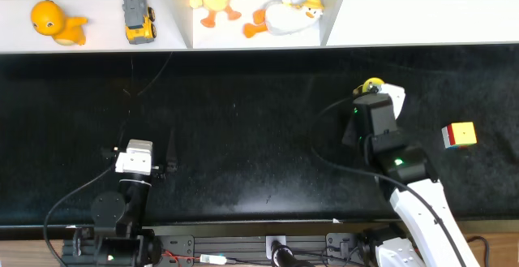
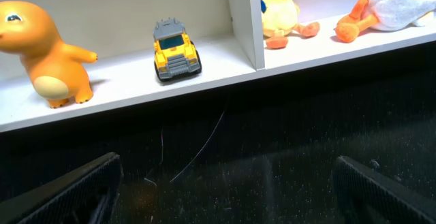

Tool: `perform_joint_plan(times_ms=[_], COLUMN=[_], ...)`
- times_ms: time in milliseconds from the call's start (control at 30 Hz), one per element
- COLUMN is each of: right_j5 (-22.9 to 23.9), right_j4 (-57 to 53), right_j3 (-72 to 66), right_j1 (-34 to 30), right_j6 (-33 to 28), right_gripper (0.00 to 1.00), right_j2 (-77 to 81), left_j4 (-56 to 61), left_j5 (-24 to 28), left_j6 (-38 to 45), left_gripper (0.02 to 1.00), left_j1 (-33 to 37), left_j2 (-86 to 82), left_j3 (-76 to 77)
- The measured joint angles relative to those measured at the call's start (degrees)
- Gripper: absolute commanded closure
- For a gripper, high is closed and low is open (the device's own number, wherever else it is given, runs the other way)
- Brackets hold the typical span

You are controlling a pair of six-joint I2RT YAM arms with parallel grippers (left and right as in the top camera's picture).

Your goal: Store Toys

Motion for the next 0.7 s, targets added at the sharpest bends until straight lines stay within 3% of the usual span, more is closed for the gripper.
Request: perform_joint_plan(times_ms=[333,700], right_j5=[-0.31,0.04], right_j4=[0.13,6.08], right_j3=[18.58,32.28], right_j1=[-3.87,-7.37], right_j6=[-15.78,-20.7], right_gripper=[0.956,0.954], right_j2=[17.09,34.32], left_j4=[0.0,0.0], left_j5=[-0.02,0.0], left_j6=[0.0,0.0], left_gripper=[0.02,0.023], left_j1=[0.0,0.0], left_j2=[0.0,0.02], left_j3=[0.0,0.0])
